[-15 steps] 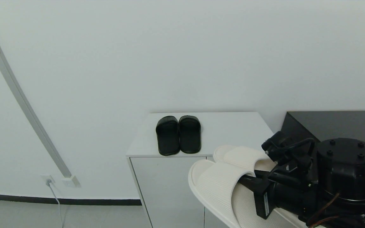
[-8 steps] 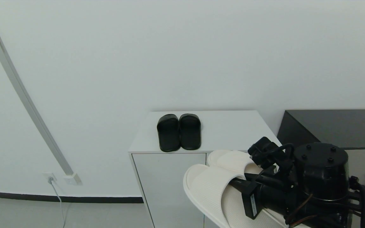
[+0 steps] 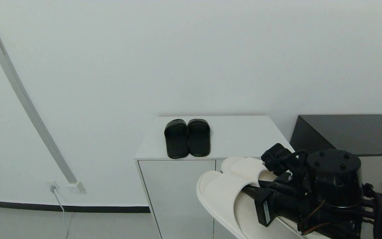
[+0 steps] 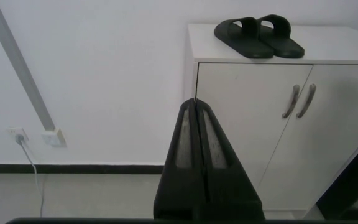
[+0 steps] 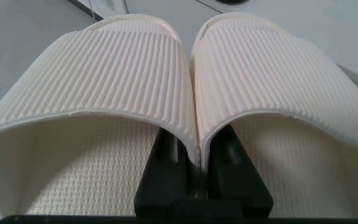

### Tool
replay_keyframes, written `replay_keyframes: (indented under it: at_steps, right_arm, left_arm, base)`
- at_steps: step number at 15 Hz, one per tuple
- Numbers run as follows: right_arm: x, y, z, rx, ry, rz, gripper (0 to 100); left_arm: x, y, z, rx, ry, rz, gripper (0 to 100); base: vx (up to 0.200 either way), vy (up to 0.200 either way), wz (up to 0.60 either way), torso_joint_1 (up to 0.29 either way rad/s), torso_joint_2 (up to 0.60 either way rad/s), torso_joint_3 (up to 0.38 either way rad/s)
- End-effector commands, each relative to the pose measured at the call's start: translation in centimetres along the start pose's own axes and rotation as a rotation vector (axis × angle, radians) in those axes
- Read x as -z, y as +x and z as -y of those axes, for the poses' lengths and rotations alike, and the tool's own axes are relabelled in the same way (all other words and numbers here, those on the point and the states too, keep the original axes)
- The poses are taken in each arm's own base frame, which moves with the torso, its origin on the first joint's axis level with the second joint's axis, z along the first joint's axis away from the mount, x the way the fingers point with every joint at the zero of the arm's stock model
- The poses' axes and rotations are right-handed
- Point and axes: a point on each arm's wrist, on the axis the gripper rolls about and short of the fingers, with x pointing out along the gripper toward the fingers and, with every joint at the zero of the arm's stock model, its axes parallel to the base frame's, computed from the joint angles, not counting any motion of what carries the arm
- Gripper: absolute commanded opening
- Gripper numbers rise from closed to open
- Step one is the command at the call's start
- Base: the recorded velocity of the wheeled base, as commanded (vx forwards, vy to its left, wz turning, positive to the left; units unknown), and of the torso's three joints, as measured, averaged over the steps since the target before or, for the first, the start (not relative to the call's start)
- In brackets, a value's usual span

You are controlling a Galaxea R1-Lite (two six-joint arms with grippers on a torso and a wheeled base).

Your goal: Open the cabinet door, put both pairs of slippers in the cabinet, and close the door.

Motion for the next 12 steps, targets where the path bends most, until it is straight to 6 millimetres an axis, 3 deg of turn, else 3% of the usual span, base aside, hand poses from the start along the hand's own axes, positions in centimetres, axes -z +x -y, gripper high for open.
replay_keyframes:
  at_steps: [1, 7, 8, 12]
  right_arm:
    - [0.1, 0.09, -0.01, 0.0, 0.0, -0.005, 0]
    - [0.14, 0.08, -0.01, 0.001, -0.001, -0.006, 0]
    - [0.14, 0.08, -0.01, 0.001, -0.001, -0.006, 0]
    - [0.31, 0.04, 0.01, 0.003, -0.003, -0.012, 0]
  left_arm:
    - [0.04, 0.01, 0.0, -0.001, 0.0, -0.001, 0]
    - [0.04, 0.01, -0.01, -0.002, 0.001, -0.001, 0]
    - [0.0, 0.0, 0.0, -0.001, 0.001, 0.0, 100]
    - [0.04, 0.01, -0.01, -0.002, 0.001, -0.001, 100]
  base:
    - [0.0, 0.0, 0.0, -0.134, 0.3, 0.168]
    - [0.0, 0.0, 0.0, -0.168, 0.39, 0.218]
    - [0.0, 0.0, 0.0, -0.217, 0.5, 0.29]
    - [0.0, 0.0, 0.0, -0.225, 0.55, 0.319]
